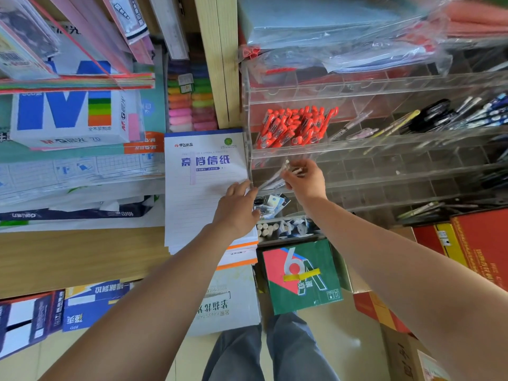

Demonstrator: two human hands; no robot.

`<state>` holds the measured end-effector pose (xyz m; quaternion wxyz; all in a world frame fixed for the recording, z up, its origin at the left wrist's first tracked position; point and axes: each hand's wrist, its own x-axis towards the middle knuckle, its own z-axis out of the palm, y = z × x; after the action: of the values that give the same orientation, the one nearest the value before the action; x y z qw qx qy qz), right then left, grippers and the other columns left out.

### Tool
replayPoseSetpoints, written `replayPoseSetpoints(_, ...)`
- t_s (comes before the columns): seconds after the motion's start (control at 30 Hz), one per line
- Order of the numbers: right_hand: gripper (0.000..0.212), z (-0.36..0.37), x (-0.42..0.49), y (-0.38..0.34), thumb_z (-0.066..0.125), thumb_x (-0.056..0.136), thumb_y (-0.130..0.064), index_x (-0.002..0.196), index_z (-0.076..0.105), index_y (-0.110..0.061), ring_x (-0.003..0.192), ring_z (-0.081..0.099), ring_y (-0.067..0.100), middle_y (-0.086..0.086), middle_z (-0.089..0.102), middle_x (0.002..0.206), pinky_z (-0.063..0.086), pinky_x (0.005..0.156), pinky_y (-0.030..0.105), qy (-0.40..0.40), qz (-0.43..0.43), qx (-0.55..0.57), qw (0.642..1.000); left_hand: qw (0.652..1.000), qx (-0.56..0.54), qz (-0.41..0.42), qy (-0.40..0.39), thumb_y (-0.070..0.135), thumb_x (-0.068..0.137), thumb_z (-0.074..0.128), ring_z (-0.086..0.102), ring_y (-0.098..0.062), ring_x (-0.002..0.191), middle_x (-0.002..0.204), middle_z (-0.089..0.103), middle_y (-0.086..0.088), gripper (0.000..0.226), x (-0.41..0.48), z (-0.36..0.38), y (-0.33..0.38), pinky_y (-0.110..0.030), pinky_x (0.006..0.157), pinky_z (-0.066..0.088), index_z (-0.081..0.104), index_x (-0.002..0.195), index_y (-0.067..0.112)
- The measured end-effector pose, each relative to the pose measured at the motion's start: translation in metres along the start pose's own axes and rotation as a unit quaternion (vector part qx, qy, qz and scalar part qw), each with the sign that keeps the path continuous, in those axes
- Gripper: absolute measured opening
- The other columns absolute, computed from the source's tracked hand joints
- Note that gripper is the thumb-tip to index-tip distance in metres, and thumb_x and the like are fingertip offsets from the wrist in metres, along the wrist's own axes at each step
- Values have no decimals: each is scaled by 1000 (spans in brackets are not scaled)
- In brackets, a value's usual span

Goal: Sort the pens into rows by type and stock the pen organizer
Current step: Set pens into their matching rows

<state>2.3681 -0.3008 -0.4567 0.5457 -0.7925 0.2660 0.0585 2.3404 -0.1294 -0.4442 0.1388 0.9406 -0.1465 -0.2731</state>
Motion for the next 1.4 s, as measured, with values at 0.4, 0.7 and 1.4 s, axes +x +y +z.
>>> replayPoseSetpoints(0.4,4,2,-46,-2,62,86,-11,90,62,-13,61,50,6,-5,57,72,44,63,23,22,-82,-37,996,986,-103,-10,127,16,97,44,56,-21,108,118,61,-4,27,-35,-8,-6,-33,81,46,58,121,18)
replayPoseSetpoints(0.7,15,64,-124,-14,56,93,-22,85,65,-12,58,56,8,-1,63,65,48,62,29,-208,-155,-116,959,948,-182,-102,241,24,96,50,64,-18,83,92,71,3,14,-125,11,-45,-26,65,43,63,100,21)
replayPoseSetpoints(1.4,12,440,-400,-79,57,94,-16,91,63,-6,56,53,13,6,63,74,43,52,19,-460,-96,-234,851,884,-270,-343,166,23,97,43,58,-27,102,106,65,-9,21,-451,49,-417,-29,72,37,59,108,16)
